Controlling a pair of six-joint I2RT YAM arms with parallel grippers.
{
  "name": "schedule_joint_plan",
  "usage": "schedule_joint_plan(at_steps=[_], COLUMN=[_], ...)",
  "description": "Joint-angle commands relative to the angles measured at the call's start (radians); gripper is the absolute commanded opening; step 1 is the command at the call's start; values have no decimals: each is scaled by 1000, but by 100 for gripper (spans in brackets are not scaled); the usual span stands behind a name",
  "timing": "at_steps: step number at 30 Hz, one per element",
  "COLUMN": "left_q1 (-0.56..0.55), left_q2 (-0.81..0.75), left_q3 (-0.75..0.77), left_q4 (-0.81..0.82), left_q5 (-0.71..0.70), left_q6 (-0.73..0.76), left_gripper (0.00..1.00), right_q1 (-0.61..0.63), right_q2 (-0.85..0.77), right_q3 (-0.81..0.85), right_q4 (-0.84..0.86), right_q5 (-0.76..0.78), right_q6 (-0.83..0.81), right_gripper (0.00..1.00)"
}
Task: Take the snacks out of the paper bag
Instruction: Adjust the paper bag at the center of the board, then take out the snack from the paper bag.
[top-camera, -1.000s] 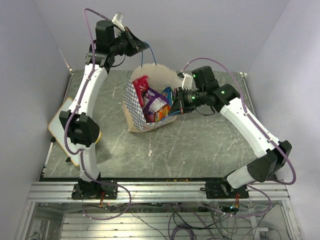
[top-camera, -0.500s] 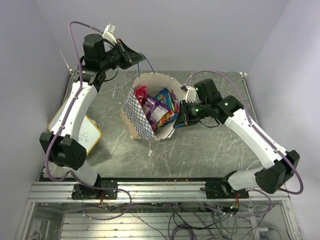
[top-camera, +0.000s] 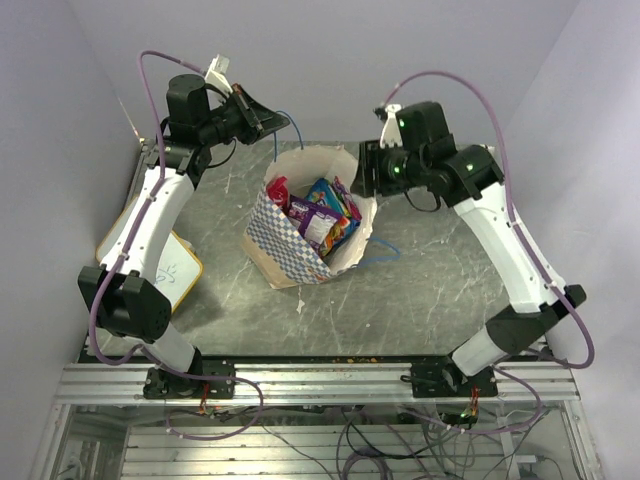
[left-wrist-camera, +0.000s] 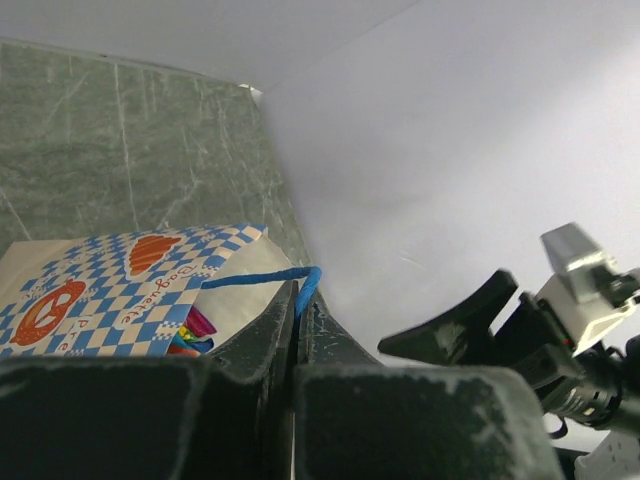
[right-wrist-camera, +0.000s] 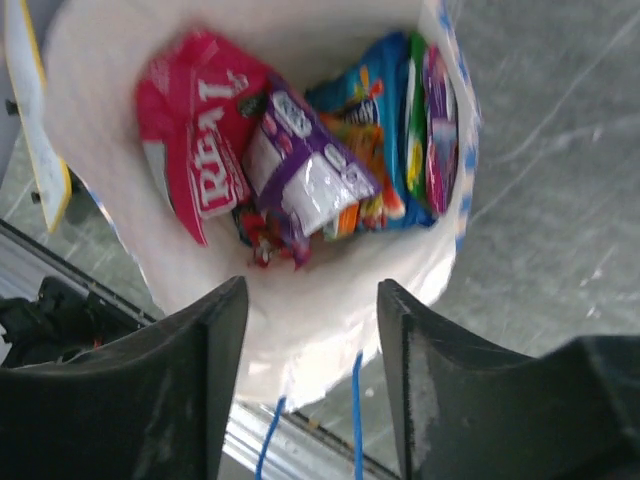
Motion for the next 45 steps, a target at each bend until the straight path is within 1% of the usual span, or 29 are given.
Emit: schedule_joint_plan(at_steps=[1,4,7,11,15,19,22,24,26,29,31,33,34,36,38,42,45], left_q1=[1,1,1,1,1,-1,-3,-8,-12,-19,-23,-28,-29,-30,-30,-30,-26], left_q2=[-66,-58,-55,-54,-62,-81,-99,-105,-107,-111,-115,-125,-131,-142,-147,-145,-152], left_q3=[51,72,80,84,79,47,24,17,15,11,9,-2,-10,-31,-42,-15,-13], left_q4=[101,99,101,103,86,89,101,100,98,96,94,94,95,108,114,67,39], left_q5=[43,36,30,25,17,11,3,0,0,0,0,-5,-7,-9,-6,-7,-15], left_q6=[-36,-46,-59,-81,-85,-106,-122,-128,-128,-130,-130,-128,-128,-133,-139,-103,-85], left_gripper=[7,7,7,7,7,7,7,7,7,7,7,7,7,7,7,7,7], right_q1=[11,36,81,139,160,186,204,221,233,236,236,235,235,233,230,230,229], right_q2=[113,159,183,212,254,246,229,230,242,260,266,252,241,213,202,175,121], right_q3=[150,162,100,8,-10,-85,-171,-230,-266,-279,-265,-252,-257,-287,-290,-240,-240], right_q4=[-46,7,78,174,215,313,410,465,500,504,496,494,503,540,545,491,496], right_q5=[8,-69,-141,-181,-211,-278,-327,-330,-295,-215,-171,-124,-102,-68,-31,55,99], right_q6=[-88,-90,-80,-62,-53,-30,18,52,76,88,78,62,62,62,62,43,36], right_gripper=[59,63,63,64,67,73,75,75,74,67,60,39,30,21,0,0,0])
